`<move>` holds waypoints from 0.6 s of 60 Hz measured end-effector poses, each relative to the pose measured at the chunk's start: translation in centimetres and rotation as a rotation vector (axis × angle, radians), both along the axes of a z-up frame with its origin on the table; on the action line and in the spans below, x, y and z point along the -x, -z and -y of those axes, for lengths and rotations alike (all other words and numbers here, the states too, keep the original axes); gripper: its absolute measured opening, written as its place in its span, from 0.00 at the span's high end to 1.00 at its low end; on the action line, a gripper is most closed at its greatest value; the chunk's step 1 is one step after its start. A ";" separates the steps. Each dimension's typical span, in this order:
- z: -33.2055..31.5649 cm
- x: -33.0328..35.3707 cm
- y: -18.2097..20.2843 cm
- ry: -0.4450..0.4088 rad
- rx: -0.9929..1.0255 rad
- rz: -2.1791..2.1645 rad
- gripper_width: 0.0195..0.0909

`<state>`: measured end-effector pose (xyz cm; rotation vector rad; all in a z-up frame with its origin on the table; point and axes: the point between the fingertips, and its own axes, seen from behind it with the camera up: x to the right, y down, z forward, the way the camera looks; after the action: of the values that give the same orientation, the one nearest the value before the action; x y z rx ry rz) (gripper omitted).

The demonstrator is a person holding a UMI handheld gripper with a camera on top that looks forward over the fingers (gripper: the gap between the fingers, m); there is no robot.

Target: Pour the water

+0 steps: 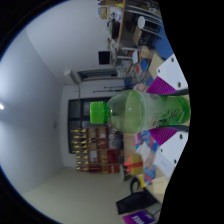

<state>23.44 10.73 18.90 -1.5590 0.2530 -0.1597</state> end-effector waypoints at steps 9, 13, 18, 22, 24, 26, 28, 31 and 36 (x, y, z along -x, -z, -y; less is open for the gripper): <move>-1.9 -0.2 6.7 0.024 0.143 -0.040 0.70; -1.8 -0.9 8.9 0.020 0.163 -0.026 0.70; -1.9 -2.9 12.9 0.023 0.204 -0.011 0.70; -2.0 -3.1 13.1 0.020 0.168 -0.040 0.69; -2.1 -3.1 13.0 0.015 0.164 -0.049 0.69; -2.3 -1.3 11.8 0.013 0.174 -0.056 0.69; -2.5 -1.2 11.9 0.009 0.180 -0.058 0.70; -2.2 -1.4 11.7 0.010 0.178 -0.061 0.69; -2.3 -0.9 12.1 0.011 0.205 -0.049 0.59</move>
<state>24.39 13.07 6.78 -1.7668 0.2903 -0.1600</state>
